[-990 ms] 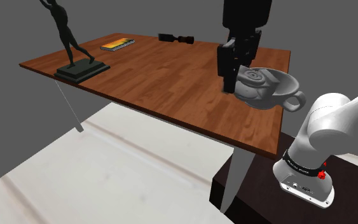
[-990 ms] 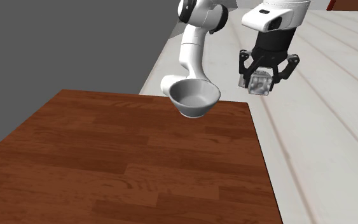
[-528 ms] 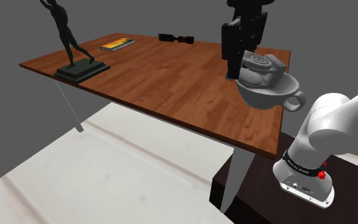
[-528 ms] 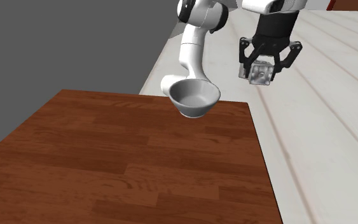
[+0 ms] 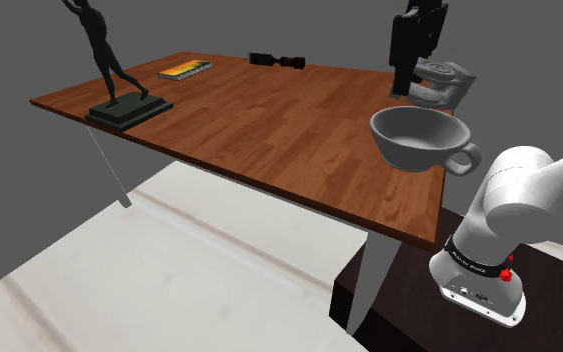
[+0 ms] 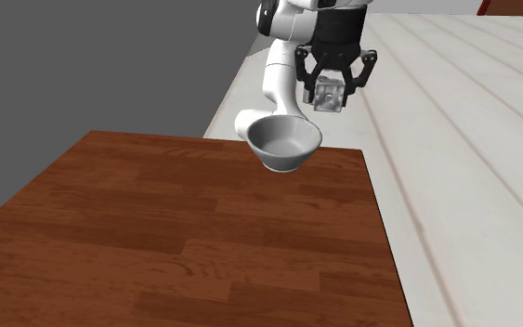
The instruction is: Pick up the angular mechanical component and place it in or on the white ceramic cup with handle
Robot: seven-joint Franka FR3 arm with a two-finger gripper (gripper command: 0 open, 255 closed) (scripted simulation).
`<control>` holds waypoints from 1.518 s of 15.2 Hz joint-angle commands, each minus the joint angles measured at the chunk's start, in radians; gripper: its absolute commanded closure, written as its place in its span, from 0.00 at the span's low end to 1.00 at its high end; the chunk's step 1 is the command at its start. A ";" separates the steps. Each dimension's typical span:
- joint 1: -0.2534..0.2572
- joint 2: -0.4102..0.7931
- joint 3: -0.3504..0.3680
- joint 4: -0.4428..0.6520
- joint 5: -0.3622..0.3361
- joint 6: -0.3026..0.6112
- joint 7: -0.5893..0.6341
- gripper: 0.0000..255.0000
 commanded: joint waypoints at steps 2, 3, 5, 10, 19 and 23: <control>0.001 -0.042 -0.073 -0.035 -0.047 -0.020 -0.077 1.00; 0.000 -0.053 -0.097 -0.044 -0.064 -0.026 -0.101 1.00; -0.001 -0.072 -0.145 -0.057 -0.101 -0.038 -0.152 1.00; 0.002 -0.116 -0.142 -0.158 -0.097 0.018 -0.157 1.00; 0.007 -0.190 -0.135 -0.335 -0.089 0.122 -0.165 1.00; 0.007 -0.190 -0.135 -0.335 -0.089 0.122 -0.165 1.00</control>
